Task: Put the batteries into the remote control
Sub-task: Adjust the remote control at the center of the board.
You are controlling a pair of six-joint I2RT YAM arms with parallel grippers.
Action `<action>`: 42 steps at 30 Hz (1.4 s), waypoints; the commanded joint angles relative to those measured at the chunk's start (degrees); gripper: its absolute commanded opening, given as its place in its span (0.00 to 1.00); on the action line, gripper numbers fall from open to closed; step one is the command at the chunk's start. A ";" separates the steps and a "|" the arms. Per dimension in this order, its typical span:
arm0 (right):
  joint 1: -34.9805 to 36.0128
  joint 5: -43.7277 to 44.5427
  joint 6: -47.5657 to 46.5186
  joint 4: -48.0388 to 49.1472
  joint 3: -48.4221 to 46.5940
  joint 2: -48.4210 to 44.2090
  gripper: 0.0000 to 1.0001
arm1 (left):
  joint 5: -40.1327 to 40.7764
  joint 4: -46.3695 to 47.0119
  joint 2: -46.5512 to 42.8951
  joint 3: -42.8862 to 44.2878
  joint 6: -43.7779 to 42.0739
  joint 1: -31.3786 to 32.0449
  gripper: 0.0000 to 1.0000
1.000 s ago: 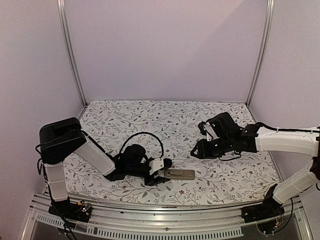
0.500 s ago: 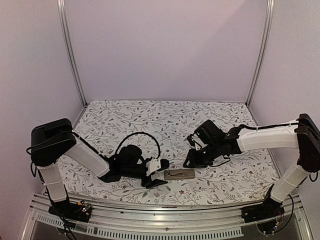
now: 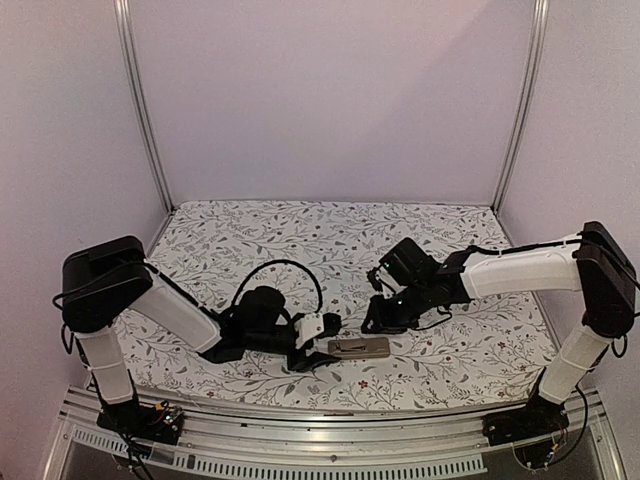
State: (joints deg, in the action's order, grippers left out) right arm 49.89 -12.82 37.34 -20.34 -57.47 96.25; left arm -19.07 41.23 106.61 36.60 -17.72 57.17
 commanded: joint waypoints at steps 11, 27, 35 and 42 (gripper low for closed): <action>0.98 -2.59 0.97 3.05 1.66 2.68 0.15 | -1.29 1.42 2.37 4.20 2.47 0.38 0.48; 1.53 -2.64 1.71 2.93 2.63 2.81 0.08 | -3.58 -1.72 5.21 6.77 3.45 0.39 0.55; 1.62 -2.35 1.68 2.76 2.79 3.01 0.07 | -4.16 -2.98 7.45 8.10 3.81 0.18 0.55; 1.88 -2.30 1.60 2.38 2.89 2.92 0.05 | -4.71 -4.17 8.27 9.14 4.03 0.23 0.53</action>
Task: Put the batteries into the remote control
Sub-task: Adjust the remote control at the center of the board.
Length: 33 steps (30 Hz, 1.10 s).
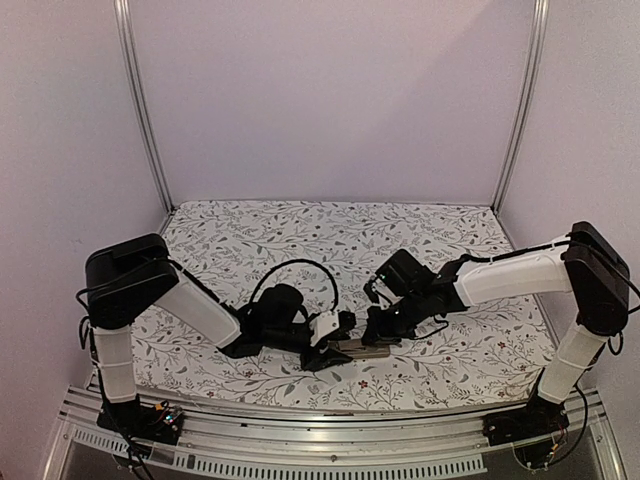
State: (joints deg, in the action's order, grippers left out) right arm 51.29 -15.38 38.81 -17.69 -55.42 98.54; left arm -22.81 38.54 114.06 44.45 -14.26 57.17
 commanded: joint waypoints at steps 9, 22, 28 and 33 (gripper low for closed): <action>1.07 -0.40 0.20 -0.24 0.66 0.95 0.04 | -1.38 -2.63 0.93 1.34 0.16 0.20 0.46; 1.54 0.29 0.14 -1.48 0.33 0.54 0.02 | -1.13 -3.62 0.22 0.86 -0.15 0.22 0.39; 1.53 0.47 -0.76 -2.96 -1.51 -0.38 0.02 | -0.87 -3.63 -0.08 0.38 -0.69 0.15 0.38; -0.07 -0.44 -3.03 -3.59 -3.34 -3.01 0.04 | -0.47 -4.16 -0.06 0.42 -1.05 0.07 0.38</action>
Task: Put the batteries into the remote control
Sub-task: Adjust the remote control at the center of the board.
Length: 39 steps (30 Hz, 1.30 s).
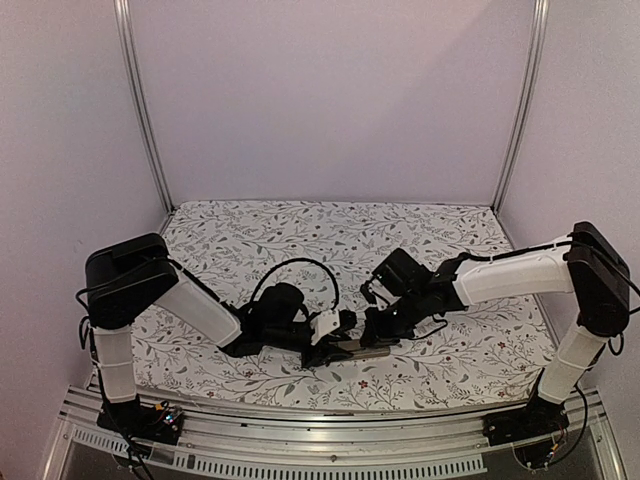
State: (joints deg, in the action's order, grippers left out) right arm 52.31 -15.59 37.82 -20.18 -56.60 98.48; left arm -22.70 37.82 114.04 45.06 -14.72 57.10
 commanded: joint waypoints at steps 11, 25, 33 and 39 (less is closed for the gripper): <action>-9.83 -5.26 -8.00 4.00 -0.84 -8.50 0.20 | -0.45 -3.37 -0.81 -0.92 -0.83 -0.04 0.38; -6.40 -7.19 -8.82 9.13 1.03 2.33 0.23 | -3.25 -1.15 -0.39 -1.59 -2.54 -0.51 0.41; -5.82 -6.80 -10.09 10.09 1.42 4.42 0.23 | -3.24 -1.26 -0.56 -1.46 -2.59 -1.01 0.49; -5.82 -5.79 -11.04 10.10 1.32 3.85 0.22 | -2.61 -1.26 -1.47 -1.85 -2.51 -1.03 0.57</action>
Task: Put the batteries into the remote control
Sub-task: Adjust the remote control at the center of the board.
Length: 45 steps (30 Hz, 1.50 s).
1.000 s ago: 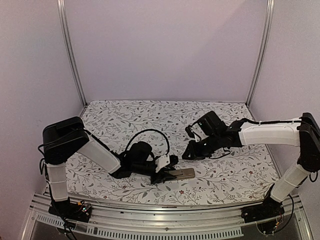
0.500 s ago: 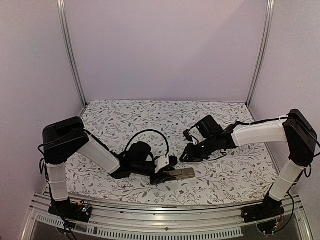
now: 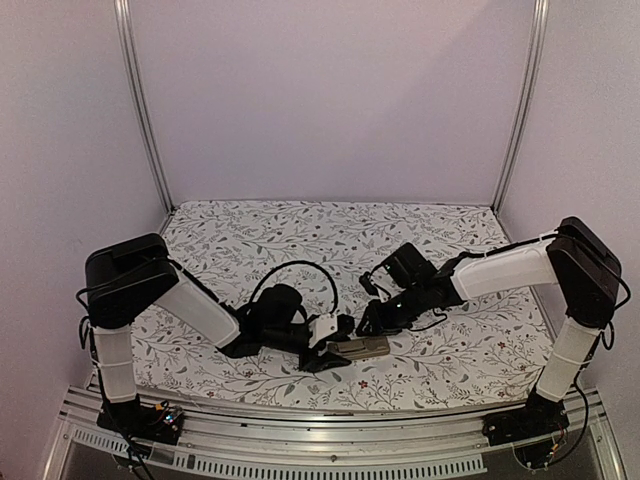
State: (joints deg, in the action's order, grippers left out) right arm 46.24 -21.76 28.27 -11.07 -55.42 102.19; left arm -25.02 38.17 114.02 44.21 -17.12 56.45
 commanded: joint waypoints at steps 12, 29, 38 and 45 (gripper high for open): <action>-2.20 -3.03 -21.13 3.25 -2.25 -8.04 0.46 | -0.47 3.17 -10.30 -6.78 1.63 -0.54 0.70; 4.62 -6.43 -71.52 -1.96 -1.30 -8.86 0.70 | 18.85 12.50 -20.46 -21.80 13.27 -1.66 0.69; 7.56 -0.97 -72.70 -2.35 -3.56 -0.46 0.70 | 20.43 16.49 -19.09 -23.46 12.88 -1.69 0.69; 8.26 2.63 -71.63 -0.80 -3.27 2.54 0.68 | 20.45 17.06 -18.11 -23.73 12.33 -1.66 0.69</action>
State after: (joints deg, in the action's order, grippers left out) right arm 53.91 -22.20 -43.31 -12.71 -57.74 102.85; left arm -5.08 53.34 94.67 21.04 -4.45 55.31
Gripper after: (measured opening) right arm 0.692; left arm 0.690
